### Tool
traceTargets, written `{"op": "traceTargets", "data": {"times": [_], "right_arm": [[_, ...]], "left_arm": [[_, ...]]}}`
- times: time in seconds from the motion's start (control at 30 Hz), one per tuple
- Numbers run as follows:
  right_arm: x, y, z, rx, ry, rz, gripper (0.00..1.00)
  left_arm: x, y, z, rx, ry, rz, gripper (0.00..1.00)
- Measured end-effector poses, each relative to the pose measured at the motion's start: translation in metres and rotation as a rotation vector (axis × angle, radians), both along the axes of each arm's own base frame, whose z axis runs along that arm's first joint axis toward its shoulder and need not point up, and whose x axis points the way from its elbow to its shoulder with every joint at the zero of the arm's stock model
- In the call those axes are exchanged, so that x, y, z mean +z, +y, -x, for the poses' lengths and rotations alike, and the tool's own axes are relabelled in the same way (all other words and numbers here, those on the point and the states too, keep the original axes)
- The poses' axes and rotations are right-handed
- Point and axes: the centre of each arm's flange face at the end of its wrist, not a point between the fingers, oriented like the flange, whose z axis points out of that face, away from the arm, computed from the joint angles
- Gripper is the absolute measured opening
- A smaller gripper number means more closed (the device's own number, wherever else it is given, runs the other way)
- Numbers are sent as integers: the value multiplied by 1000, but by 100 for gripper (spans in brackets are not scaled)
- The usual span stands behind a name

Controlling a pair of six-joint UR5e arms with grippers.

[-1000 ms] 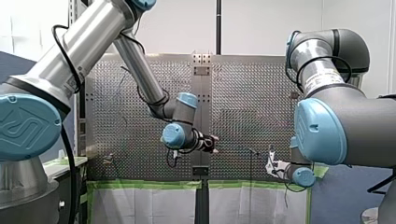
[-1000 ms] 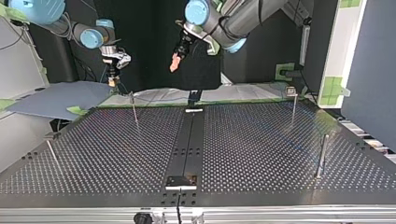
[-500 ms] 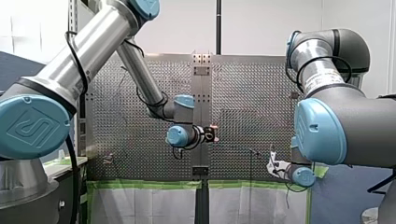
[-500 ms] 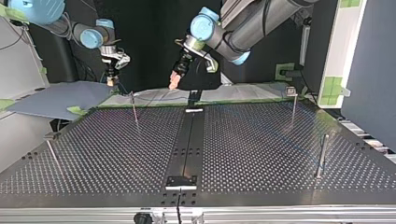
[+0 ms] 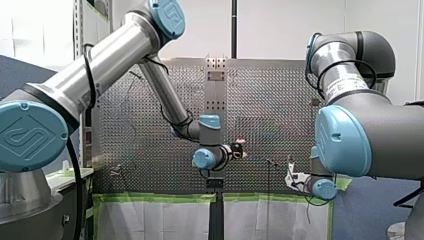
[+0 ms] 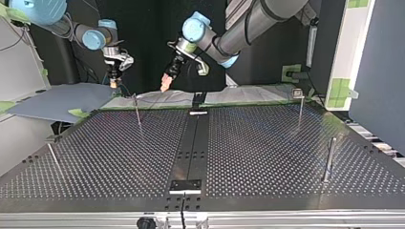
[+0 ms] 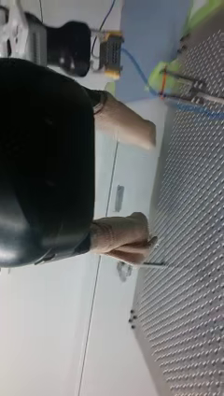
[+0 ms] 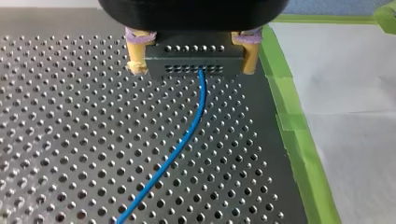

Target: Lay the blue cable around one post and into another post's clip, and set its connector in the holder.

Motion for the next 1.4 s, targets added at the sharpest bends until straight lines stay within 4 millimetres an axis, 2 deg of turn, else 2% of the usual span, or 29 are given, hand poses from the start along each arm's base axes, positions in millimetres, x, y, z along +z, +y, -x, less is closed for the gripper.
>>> {"op": "traceTargets", "data": {"times": [0.4,0.8,1.13,1.4], "right_arm": [[-1,3,-4,12,-2,-14,4],[-1,5,-12,19,-38,-19,4],[1,13,-13,10,-6,-40,7],[31,30,-6,-34,26,-1,7]], "left_arm": [[-18,18,-16,54,34,-73,100],[-62,-11,-20,-16,74,-147,100],[-49,-37,-31,-21,71,-89,100],[-47,-38,-32,-9,75,-79,100]]}}
